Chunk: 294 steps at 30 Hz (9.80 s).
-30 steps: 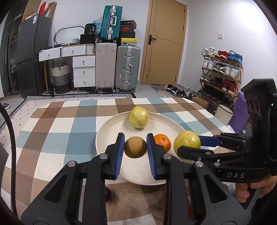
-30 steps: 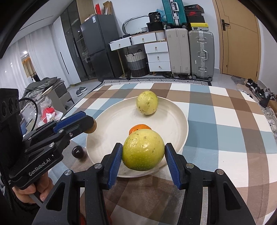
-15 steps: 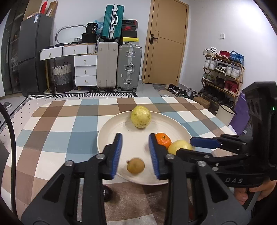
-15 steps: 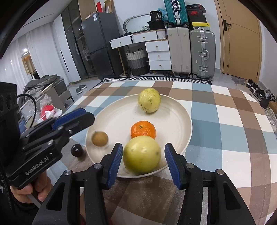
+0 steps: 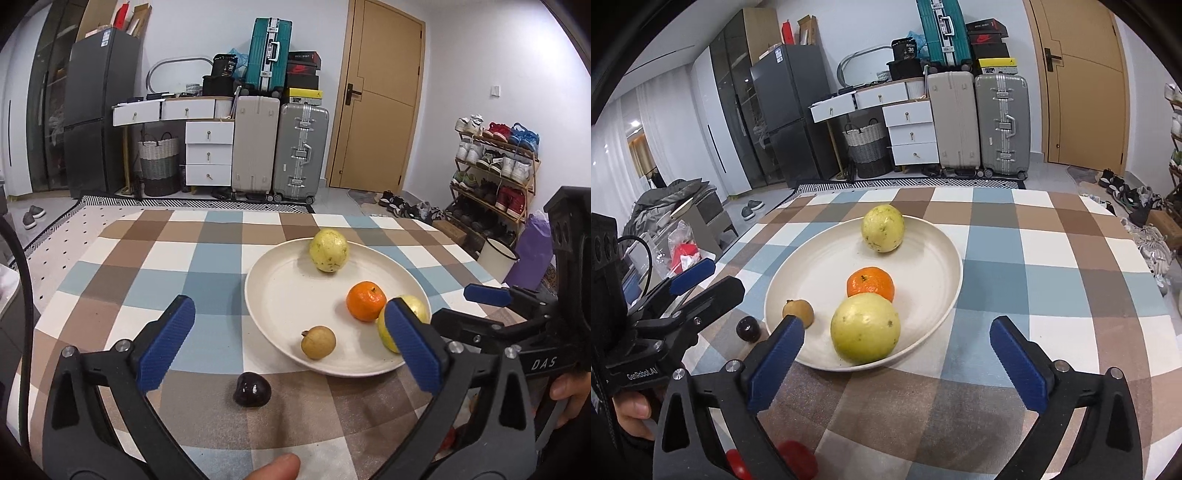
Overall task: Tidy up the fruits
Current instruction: 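Withdraw both open grippers from the plate toward the remaining fruits, then grasp the second tangerine with the left gripper while the right gripper grasps a brown kiwi, then carry tangerine and kiwi over the white plate and open both grippers, then withdraw both open grippers toward the red tomatoes and dark plums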
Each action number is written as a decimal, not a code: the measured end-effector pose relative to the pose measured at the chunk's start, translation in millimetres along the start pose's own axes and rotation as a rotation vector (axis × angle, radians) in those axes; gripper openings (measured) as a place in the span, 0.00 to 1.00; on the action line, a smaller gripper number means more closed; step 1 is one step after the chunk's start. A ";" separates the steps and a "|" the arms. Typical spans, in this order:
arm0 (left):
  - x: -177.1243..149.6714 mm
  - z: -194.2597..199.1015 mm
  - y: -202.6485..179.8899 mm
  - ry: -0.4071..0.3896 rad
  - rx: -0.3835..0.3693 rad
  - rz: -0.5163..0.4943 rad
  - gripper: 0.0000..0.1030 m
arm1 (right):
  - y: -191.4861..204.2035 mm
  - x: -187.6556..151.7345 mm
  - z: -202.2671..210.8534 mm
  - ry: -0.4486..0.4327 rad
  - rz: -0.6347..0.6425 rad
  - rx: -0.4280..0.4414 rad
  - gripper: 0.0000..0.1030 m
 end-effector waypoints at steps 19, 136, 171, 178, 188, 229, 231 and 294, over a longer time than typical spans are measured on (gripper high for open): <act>-20.3 39.1 -5.8 0.012 0.020 -0.026 0.99 | 4.8 -20.7 17.8 0.004 0.040 -0.007 1.00; -75.6 113.2 -38.5 0.228 -0.222 -0.082 0.37 | 11.8 -89.2 75.9 0.116 0.095 -0.014 0.27; -2.5 58.6 -22.4 0.094 -0.137 -0.063 0.38 | 43.3 -31.8 76.9 0.003 0.158 0.013 0.27; 5.8 44.1 -23.5 0.089 -0.138 -0.065 0.37 | 40.1 -20.4 69.1 -0.010 0.143 0.015 0.27; 18.0 10.9 -25.3 0.081 -0.134 -0.074 0.38 | 32.5 -2.8 51.1 -0.019 0.104 0.020 0.27; 8.6 -60.9 -28.9 0.166 -0.097 -0.093 0.38 | -10.8 13.8 -22.0 0.025 -0.069 -0.025 0.27; 8.6 -61.7 -27.7 0.167 -0.089 -0.086 0.38 | -11.1 14.0 -21.0 0.024 -0.078 -0.001 0.27; -36.7 43.7 -29.6 0.167 -0.138 -0.144 0.99 | 17.4 -39.4 55.7 0.013 0.089 0.008 0.99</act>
Point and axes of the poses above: each gripper's, at about its wrist camera, not at the fingertips, and z roughly against the way its jaws point, y to its left, x to its top, the point moved 2 cm from there along -z, roughly the way its jaws point, and after that the axes turned 2 degrees about -x, right-handed, at the moved point
